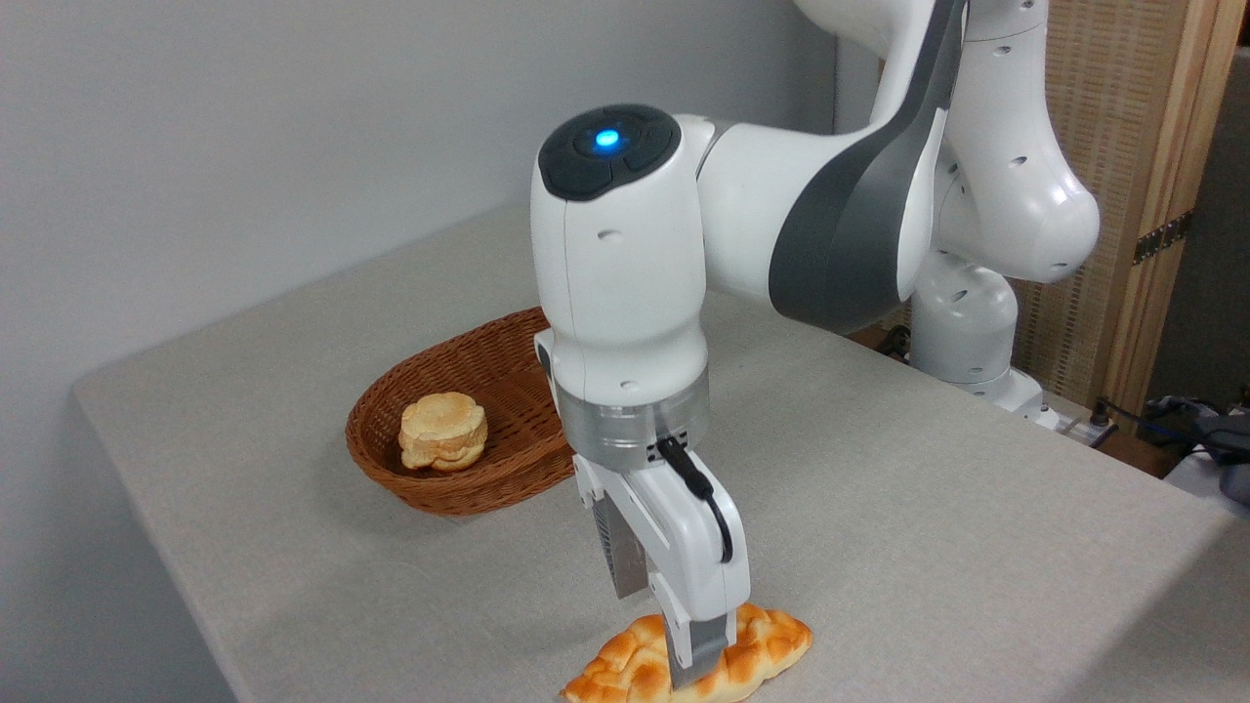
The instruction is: Put bread into the basket
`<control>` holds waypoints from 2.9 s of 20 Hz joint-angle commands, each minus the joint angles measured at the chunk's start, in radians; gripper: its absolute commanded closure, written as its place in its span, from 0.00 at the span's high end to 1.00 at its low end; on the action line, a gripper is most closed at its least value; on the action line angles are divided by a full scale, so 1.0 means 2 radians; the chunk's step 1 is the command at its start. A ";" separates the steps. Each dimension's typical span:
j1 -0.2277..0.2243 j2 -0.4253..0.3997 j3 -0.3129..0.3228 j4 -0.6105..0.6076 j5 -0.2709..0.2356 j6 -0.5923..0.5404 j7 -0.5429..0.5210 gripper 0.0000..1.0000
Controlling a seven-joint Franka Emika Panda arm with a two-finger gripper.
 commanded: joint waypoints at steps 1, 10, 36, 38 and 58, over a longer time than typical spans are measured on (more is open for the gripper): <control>-0.004 0.007 0.004 -0.007 0.006 0.022 0.037 1.00; -0.004 0.022 0.004 -0.007 0.007 0.031 0.039 1.00; -0.005 0.014 0.004 -0.002 0.002 0.030 0.047 0.37; -0.005 0.008 0.004 -0.001 0.000 0.029 0.047 0.36; -0.011 -0.066 -0.134 0.056 -0.076 -0.088 -0.162 0.36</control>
